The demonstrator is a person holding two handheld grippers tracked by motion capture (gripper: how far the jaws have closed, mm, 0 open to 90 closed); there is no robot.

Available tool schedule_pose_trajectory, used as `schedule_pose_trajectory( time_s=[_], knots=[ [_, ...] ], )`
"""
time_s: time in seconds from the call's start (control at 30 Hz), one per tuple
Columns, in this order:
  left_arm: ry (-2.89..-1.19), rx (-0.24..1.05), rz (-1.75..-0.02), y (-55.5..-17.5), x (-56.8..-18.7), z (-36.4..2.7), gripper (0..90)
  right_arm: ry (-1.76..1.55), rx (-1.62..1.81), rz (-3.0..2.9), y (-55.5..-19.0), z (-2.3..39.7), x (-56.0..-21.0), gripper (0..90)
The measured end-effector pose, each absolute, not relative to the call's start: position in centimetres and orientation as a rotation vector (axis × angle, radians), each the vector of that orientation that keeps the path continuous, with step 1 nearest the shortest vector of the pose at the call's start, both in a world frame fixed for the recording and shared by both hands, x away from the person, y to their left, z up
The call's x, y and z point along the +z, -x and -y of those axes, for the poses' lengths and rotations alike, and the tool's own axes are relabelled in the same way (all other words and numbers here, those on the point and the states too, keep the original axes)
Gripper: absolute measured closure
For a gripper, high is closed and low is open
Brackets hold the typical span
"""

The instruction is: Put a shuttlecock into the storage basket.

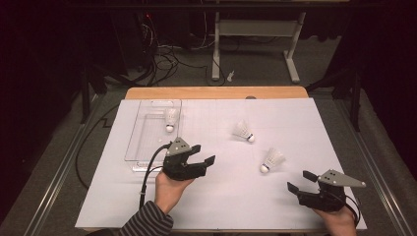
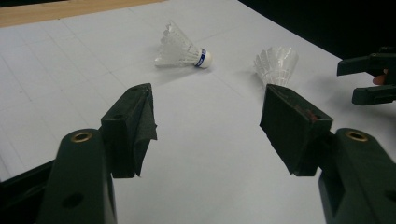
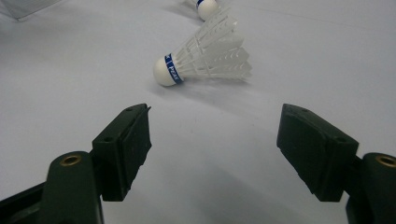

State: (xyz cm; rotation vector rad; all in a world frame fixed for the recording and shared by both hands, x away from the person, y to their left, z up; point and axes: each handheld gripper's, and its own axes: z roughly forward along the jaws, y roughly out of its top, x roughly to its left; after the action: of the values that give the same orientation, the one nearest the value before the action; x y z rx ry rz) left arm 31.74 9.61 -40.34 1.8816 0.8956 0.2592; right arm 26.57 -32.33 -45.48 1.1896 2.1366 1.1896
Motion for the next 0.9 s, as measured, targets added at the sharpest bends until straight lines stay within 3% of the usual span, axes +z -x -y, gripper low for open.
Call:
schedule_pose_trajectory(
  time_s=[0.9],
  knots=[
    [-1.881, 0.241, -0.896, -33.1, -40.3, -8.3, 36.0, -1.192, 1.193, -2.138, -26.6, 32.4, -45.5, 26.4]
  ],
)
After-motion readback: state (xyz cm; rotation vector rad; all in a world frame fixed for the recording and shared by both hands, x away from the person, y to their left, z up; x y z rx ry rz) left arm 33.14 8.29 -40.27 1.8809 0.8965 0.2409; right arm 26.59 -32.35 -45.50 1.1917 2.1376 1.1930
